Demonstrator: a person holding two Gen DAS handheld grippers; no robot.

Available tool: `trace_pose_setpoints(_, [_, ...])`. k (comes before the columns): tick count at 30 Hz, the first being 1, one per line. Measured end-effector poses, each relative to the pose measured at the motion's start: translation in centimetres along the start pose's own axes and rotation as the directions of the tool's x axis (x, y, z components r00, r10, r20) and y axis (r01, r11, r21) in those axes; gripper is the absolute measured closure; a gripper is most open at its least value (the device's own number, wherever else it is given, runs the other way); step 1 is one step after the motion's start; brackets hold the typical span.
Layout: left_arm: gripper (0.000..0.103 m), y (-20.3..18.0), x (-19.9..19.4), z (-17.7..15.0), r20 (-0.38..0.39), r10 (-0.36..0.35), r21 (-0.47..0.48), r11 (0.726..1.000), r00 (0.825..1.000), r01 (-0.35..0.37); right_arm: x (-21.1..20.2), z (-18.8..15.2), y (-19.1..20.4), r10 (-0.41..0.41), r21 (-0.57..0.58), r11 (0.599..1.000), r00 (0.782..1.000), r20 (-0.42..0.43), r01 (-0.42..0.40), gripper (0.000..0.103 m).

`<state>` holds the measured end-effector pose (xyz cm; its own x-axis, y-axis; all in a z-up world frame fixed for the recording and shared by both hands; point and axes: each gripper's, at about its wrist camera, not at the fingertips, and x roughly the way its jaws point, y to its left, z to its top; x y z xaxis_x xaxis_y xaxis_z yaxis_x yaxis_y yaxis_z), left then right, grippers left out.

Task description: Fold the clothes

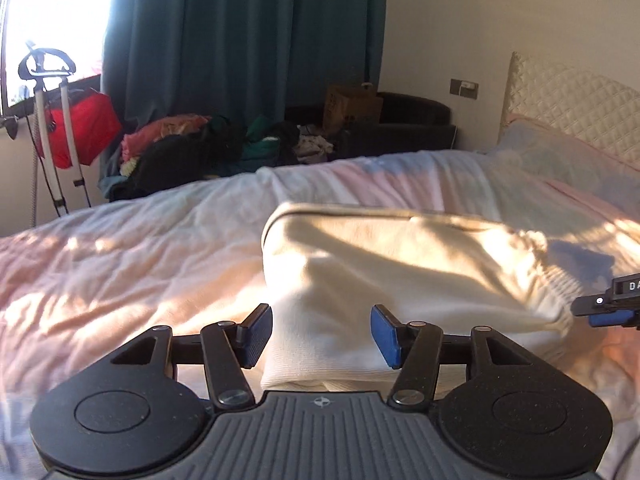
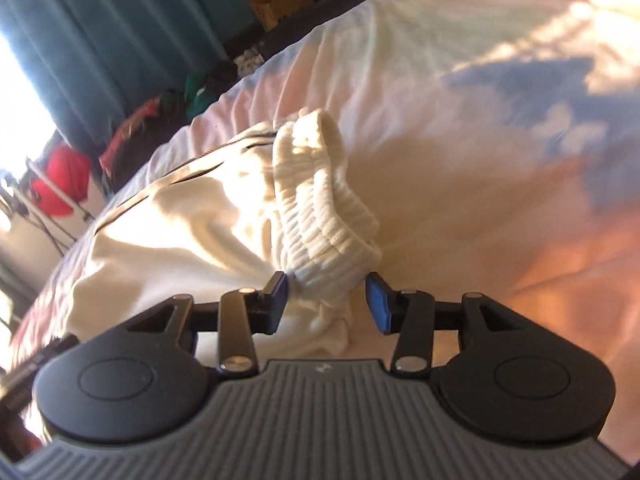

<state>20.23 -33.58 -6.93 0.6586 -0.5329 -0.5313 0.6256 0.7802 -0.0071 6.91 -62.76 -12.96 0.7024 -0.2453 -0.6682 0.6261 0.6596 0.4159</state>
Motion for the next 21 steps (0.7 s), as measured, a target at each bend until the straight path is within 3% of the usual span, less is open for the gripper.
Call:
trace_pose_setpoints(5, [0.035, -1.1, -8.4, 2.3, 0.080, 0.021, -0.025, 1.000, 0.997, -0.019, -9.0, 0.4, 1.1, 0.053, -0.057, 0.997, 0.995, 0.080, -0.048, 0.056])
trace_pose_setpoints(7, [0.030, -1.9, -11.6, 2.7, 0.096, -0.001, 0.010, 1.000, 0.995, 0.000, -12.3, 0.4, 2.2, 0.083, -0.094, 0.993, 0.992, 0.100, -0.073, 0.054])
trace_pose_setpoints(9, [0.024, -2.8, -14.9, 2.9, 0.107, -0.026, 0.055, 0.998, 0.994, 0.020, -15.4, 0.1, 3.4, 0.123, -0.141, 0.984, 0.984, 0.129, -0.105, 0.034])
trace_pose_setpoints(10, [0.021, -3.3, -16.5, 2.9, 0.115, -0.034, 0.080, 0.996, 0.993, 0.025, -16.7, 0.1, 4.0, 0.139, -0.170, 0.979, 0.978, 0.157, -0.112, 0.015])
trace_pose_setpoints(11, [0.017, -3.8, -18.1, 3.0, 0.124, -0.042, 0.104, 0.994, 0.991, 0.029, -18.0, 0.2, 4.6, 0.155, -0.200, 0.973, 0.970, 0.184, -0.118, 0.005])
trace_pose_setpoints(14, [0.000, -4.8, -22.5, 2.9, 0.170, -0.034, 0.131, 0.991, 0.985, 0.011, -21.7, 0.0, 6.3, 0.173, -0.257, 0.960, 0.954, 0.243, -0.109, 0.005])
trace_pose_setpoints(21, [0.000, -5.4, -30.3, 1.7, 0.225, -0.023, 0.062, 0.998, 0.974, 0.009, -28.0, -2.7, 8.0, 0.243, -0.323, 0.936, 0.923, 0.297, -0.143, 0.004])
